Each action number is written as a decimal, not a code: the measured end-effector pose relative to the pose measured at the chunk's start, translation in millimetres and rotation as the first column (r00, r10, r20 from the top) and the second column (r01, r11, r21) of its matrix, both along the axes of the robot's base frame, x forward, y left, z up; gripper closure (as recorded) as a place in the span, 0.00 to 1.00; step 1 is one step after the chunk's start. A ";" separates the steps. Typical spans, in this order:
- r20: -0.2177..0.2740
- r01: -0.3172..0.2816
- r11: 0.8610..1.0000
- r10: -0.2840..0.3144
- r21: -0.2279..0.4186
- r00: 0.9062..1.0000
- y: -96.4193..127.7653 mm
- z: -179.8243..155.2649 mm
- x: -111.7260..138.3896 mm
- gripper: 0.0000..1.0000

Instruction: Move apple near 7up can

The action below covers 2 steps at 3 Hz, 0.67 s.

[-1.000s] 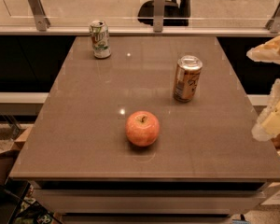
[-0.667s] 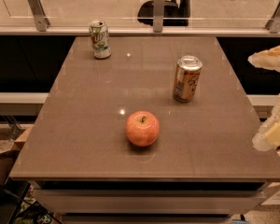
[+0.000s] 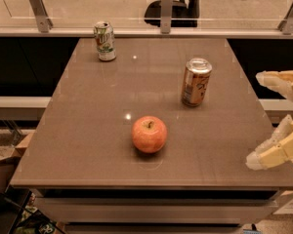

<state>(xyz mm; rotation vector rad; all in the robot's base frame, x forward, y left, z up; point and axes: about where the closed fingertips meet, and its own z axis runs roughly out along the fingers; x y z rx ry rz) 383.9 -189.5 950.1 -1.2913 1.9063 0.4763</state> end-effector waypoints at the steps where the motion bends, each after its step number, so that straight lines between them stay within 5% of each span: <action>1: -0.001 -0.001 1.000 0.001 -0.002 1.000 0.2 0.1 -0.1 0.00; 2: 0.023 0.001 1.000 -0.001 0.003 1.000 5.1 0.0 -1.0 0.00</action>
Offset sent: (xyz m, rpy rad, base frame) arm -0.0015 0.0085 -0.0027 0.0155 -0.0527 -0.0109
